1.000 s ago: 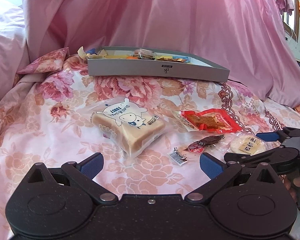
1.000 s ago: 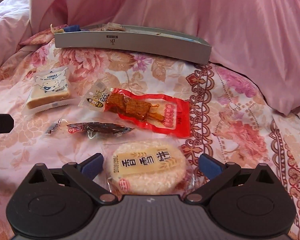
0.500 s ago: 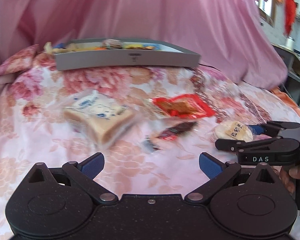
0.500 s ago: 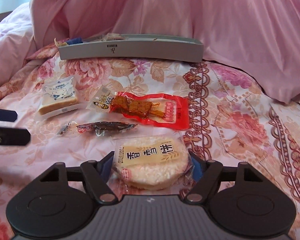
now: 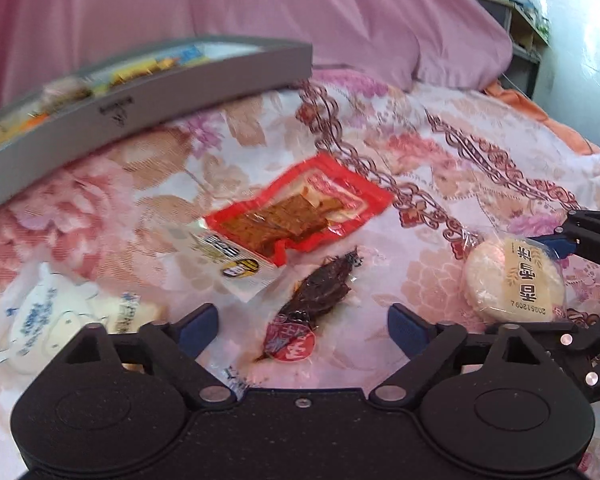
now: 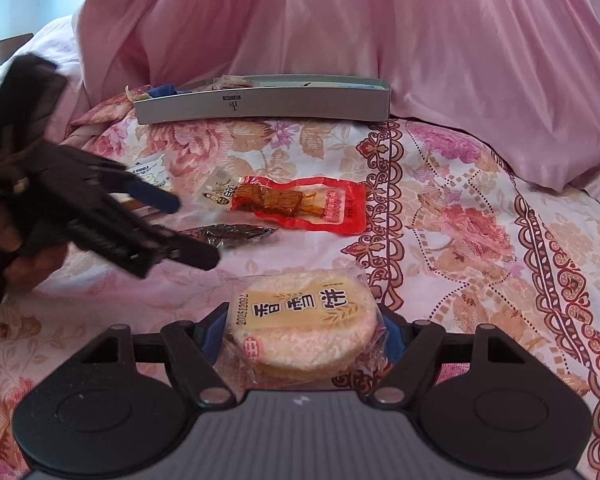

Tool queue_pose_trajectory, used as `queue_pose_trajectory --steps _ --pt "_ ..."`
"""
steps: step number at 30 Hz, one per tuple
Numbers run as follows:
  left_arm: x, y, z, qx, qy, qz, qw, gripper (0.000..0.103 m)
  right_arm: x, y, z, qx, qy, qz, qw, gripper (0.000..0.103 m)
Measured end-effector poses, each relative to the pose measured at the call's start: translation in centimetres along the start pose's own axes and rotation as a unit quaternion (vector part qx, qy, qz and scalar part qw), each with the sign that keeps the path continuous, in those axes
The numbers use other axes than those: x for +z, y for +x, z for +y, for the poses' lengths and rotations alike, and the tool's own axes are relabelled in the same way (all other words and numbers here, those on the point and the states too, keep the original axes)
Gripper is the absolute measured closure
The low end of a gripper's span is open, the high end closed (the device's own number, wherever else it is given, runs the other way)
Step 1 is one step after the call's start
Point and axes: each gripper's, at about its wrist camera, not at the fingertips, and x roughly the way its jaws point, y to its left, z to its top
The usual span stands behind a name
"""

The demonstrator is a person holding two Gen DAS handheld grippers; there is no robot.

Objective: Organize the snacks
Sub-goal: 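Close the right tool on the round rice cake pack while the left tool approaches the dark sausage stick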

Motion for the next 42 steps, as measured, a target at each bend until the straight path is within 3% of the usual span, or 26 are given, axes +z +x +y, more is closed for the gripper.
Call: queue_pose_trajectory --steps 3,7,10,20,26,29,31,35,39,42 --pt "0.1 0.4 0.1 -0.003 0.005 0.013 0.9999 0.023 -0.2 0.1 -0.2 0.004 0.005 0.000 1.000 0.025" --pt "0.1 0.1 -0.7 0.010 0.022 0.024 0.9994 0.045 -0.3 0.2 -0.2 0.004 0.009 0.000 1.000 0.024" --pt "0.0 -0.5 -1.0 0.013 0.009 0.033 0.9993 0.051 -0.2 0.0 -0.1 0.001 0.009 0.000 1.000 0.024" --pt "-4.5 -5.6 -2.6 0.073 -0.083 0.050 0.9926 0.052 -0.4 -0.2 1.6 0.017 -0.005 0.000 1.000 0.025" --pt "-6.7 -8.7 -2.2 0.070 -0.138 0.052 0.9866 0.051 -0.3 -0.4 3.5 0.047 -0.019 0.004 0.999 0.025" --pt "-7.0 -8.5 -2.1 0.069 -0.138 0.044 0.9871 0.049 -0.6 -0.5 4.0 0.048 -0.028 0.010 0.998 0.024" --pt "-6.9 -8.0 -2.3 0.065 -0.116 0.043 0.9901 0.039 -0.8 -0.5 4.1 0.045 -0.033 0.016 0.998 0.022" --pt "-6.5 -7.0 -1.9 0.055 -0.103 0.040 0.9924 0.030 -0.6 -0.6 3.8 0.039 -0.025 0.022 0.999 0.019" --pt "-6.6 -6.9 -1.2 0.039 -0.114 0.037 0.9920 0.031 -0.5 -0.1 3.7 0.038 -0.016 0.030 0.999 0.015" --pt "-6.6 -6.9 -1.2 0.042 -0.105 0.041 0.9928 0.039 -0.4 0.2 4.2 0.035 -0.019 0.031 0.999 0.013"
